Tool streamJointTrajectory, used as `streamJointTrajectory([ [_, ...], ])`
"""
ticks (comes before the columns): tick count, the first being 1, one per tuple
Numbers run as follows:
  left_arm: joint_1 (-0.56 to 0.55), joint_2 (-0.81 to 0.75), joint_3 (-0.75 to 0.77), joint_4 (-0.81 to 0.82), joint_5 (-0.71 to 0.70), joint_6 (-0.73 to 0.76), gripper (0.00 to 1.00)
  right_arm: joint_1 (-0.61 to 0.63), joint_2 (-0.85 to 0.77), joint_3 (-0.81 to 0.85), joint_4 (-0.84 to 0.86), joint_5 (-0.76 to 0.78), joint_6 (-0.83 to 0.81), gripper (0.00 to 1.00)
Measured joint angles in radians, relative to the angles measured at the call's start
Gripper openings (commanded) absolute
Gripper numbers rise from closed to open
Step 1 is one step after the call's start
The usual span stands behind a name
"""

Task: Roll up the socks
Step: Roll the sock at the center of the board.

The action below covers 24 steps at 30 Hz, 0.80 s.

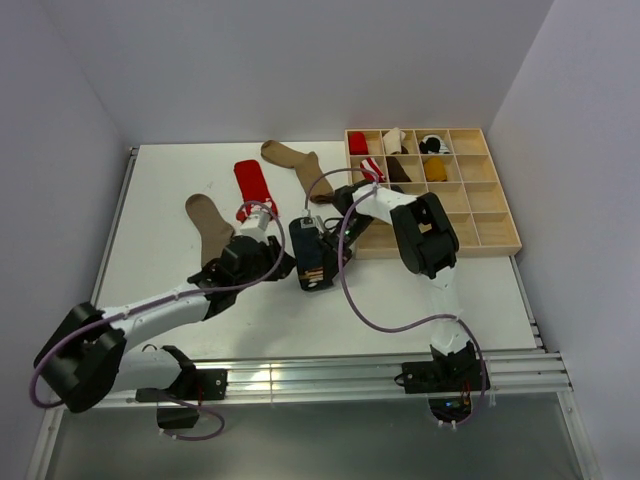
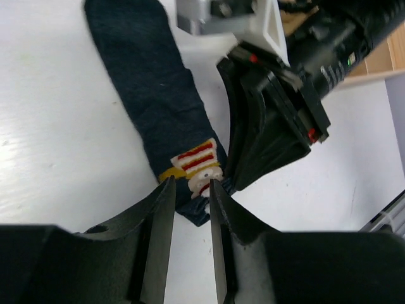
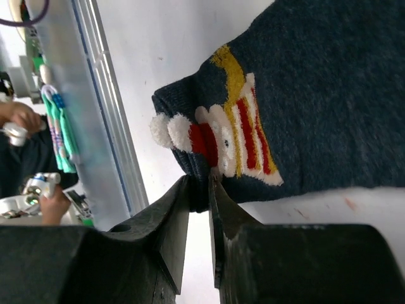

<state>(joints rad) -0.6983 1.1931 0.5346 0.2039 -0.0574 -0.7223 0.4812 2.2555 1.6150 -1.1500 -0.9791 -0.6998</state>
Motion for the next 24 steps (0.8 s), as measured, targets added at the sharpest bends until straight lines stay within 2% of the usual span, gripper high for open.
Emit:
streamJointTrajectory([
  [10, -0.063, 0.269, -0.004, 0.274, 0.117, 0.08, 0.41, -0.015, 0.027, 0.01, -0.016, -0.008, 0.05, 0.23],
  [17, -0.069, 0.343, -0.036, 0.426, 0.194, 0.105, 0.48, -0.021, 0.042, 0.049, -0.024, -0.01, 0.096, 0.22],
  [24, -0.069, 0.402, -0.036, 0.472, 0.218, 0.132, 0.49, -0.041, 0.052, 0.095, -0.026, -0.014, 0.138, 0.22],
])
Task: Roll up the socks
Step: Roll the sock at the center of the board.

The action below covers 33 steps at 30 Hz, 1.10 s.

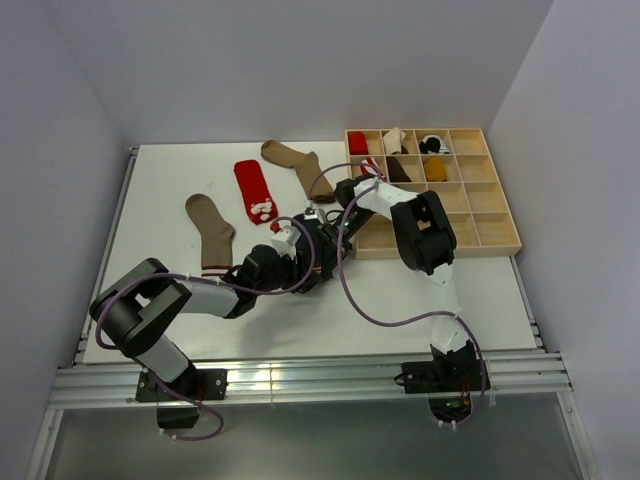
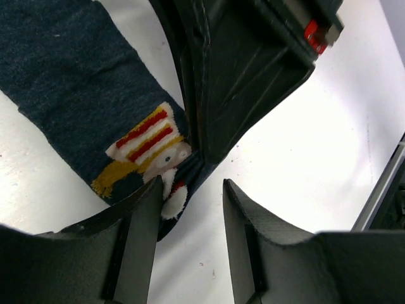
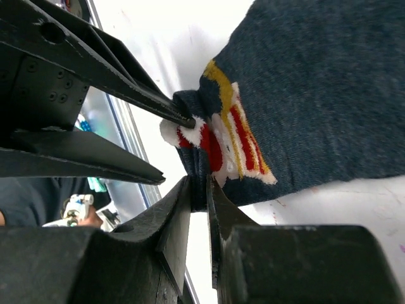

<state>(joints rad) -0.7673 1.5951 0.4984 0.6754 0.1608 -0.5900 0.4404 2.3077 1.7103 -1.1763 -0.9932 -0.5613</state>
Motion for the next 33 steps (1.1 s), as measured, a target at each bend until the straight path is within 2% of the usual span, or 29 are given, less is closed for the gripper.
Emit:
streamJointTrajectory([
  [14, 0.0, 0.009, -0.005, 0.005, -0.054, 0.011, 0.48, -0.015, 0.025, 0.018, -0.021, 0.0, 0.031, 0.2],
  [33, 0.007, 0.059, -0.004, 0.017, -0.053, 0.008, 0.47, -0.039, 0.058, 0.051, 0.021, 0.017, 0.176, 0.18],
])
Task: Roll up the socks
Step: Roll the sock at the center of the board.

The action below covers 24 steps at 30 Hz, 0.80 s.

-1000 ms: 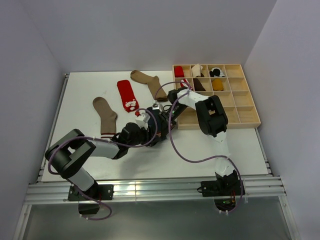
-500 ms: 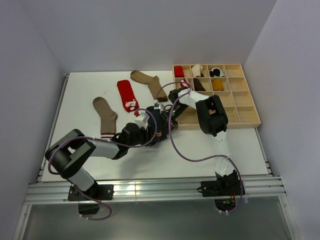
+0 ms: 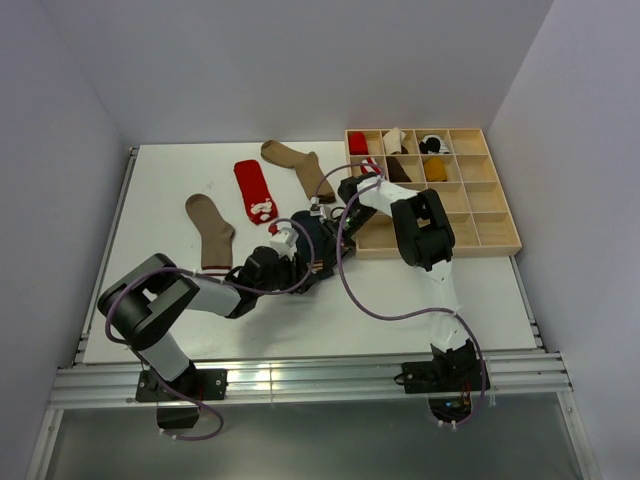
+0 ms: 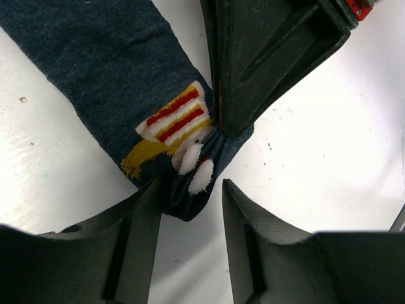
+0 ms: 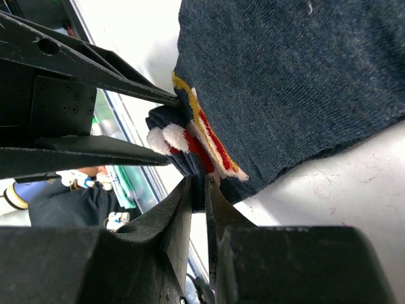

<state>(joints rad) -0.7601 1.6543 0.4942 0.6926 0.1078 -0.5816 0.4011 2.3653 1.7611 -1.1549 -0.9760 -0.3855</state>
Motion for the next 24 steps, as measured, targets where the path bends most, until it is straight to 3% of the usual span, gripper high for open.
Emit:
streamJointTrajectory([
  [15, 0.016, 0.012, 0.066, -0.129, 0.019, -0.084, 0.02, 0.0, -0.004, -0.01, 0.045, 0.035, 0.048, 0.2],
  [21, 0.057, 0.027, 0.184, -0.342, 0.116, -0.169, 0.0, 0.001, -0.099, -0.13, 0.163, 0.103, 0.082, 0.47],
  [24, 0.109, 0.051, 0.206, -0.4, 0.195, -0.225, 0.0, 0.003, -0.179, -0.196, 0.23, 0.166, 0.086, 0.51],
])
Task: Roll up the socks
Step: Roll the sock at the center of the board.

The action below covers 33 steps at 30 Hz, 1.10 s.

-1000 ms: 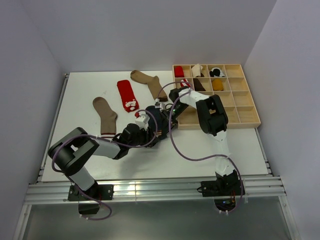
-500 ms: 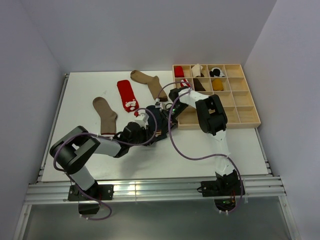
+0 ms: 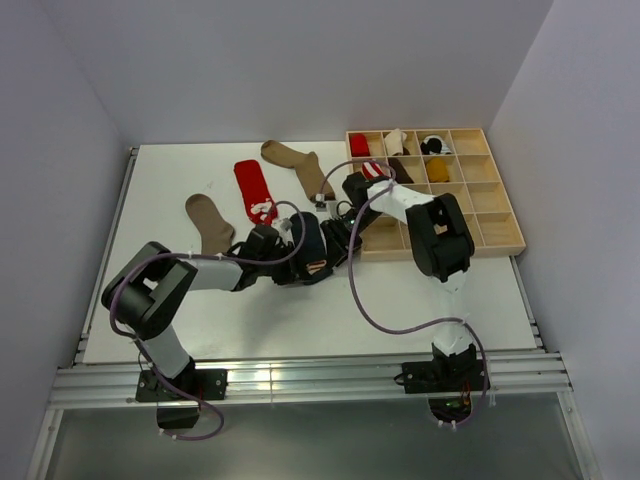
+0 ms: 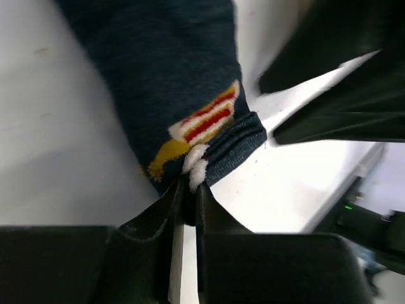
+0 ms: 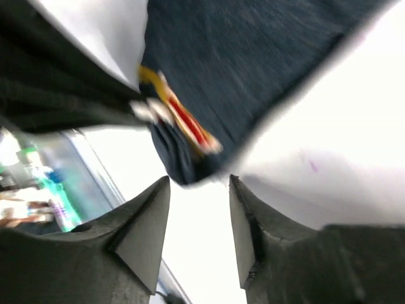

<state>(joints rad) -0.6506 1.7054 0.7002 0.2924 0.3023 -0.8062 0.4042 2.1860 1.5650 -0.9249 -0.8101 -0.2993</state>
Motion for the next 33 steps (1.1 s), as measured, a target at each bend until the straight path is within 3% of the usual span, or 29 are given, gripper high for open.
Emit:
streamJointTrajectory([
  [9, 0.098, 0.005, 0.009, -0.15, 0.198, -0.104, 0.0, -0.006, -0.238, -0.142, 0.156, 0.116, -0.045, 0.51],
  [15, 0.101, 0.005, 0.064, -0.365, 0.266, -0.112, 0.0, 0.027, -0.451, -0.38, 0.318, 0.226, -0.131, 0.51],
  [23, 0.102, 0.007, 0.142, -0.641, 0.281, -0.079, 0.0, 0.281, -0.788, -0.753, 0.586, 0.409, -0.29, 0.55],
  [33, 0.103, 0.045, 0.158, -0.735, 0.325, -0.075, 0.03, 0.49, -0.849, -0.856, 0.784, 0.538, -0.438, 0.55],
])
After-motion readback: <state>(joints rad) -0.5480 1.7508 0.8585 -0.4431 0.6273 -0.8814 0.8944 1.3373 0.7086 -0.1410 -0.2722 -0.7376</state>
